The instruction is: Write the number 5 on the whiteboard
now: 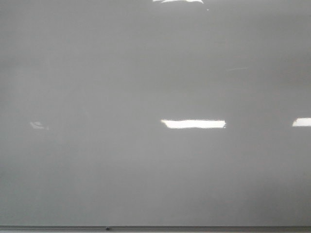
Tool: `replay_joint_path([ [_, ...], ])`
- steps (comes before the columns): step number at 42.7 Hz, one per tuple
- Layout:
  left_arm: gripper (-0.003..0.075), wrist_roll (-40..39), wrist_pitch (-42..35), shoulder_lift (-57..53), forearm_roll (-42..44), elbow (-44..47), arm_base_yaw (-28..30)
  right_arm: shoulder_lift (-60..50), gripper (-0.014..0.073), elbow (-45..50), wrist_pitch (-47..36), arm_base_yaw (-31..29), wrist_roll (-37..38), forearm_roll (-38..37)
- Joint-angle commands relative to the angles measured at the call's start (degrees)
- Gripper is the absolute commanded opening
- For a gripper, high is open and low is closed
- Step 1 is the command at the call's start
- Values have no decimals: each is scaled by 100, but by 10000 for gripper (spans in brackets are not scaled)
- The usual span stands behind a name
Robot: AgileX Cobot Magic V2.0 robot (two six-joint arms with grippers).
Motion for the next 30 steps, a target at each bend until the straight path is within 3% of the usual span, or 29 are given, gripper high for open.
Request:
replay_joint_path([
  [1, -20, 538, 315, -64, -9, -447, -479, 388, 610, -443, 71, 44, -234, 100],
  [16, -20, 1798, 431, 623, -18, -886, -2240, 1742, 610, -1292, 590, 921, -2603, 1184],
  [30, -20, 2094, 261, 1134, 17, -973, -3521, 2719, 610, -1868, 681, 2317, -4004, 1517],
])
